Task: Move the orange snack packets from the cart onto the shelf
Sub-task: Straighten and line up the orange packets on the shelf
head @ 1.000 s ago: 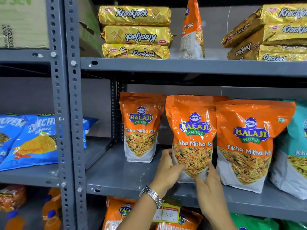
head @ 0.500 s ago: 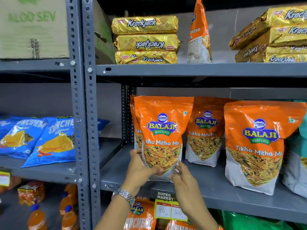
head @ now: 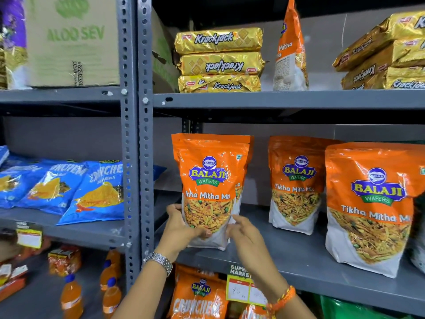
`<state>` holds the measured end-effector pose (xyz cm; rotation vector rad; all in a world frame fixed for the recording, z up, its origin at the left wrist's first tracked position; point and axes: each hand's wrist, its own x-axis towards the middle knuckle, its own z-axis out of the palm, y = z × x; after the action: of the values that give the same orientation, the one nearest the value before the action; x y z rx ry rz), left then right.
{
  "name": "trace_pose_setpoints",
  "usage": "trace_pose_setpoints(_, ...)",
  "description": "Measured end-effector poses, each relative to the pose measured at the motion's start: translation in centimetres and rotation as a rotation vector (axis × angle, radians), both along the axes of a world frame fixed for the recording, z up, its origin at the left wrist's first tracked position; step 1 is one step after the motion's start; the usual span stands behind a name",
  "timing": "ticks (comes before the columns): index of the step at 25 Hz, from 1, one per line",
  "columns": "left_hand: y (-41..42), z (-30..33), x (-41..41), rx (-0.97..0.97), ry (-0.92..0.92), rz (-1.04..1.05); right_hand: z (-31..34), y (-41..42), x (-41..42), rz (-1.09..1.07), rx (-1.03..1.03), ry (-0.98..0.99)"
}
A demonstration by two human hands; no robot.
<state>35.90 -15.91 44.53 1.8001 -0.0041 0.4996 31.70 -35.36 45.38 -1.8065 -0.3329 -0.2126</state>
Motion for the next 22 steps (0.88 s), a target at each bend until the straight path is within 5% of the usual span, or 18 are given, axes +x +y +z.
trace_pose_setpoints(8,0.6,0.1,0.2,-0.058,0.031,-0.065,10.6,0.3,6.7,-0.164,0.171,-0.202)
trace_pose_setpoints(17,0.3,-0.2,0.5,-0.039,0.022,-0.047,10.6,0.1,8.5,-0.267,0.226,-0.288)
trace_pose_setpoints(22,-2.0,0.5,-2.3,0.145,-0.202,0.272,10.0,-2.7,6.4,-0.181,0.226,-0.269)
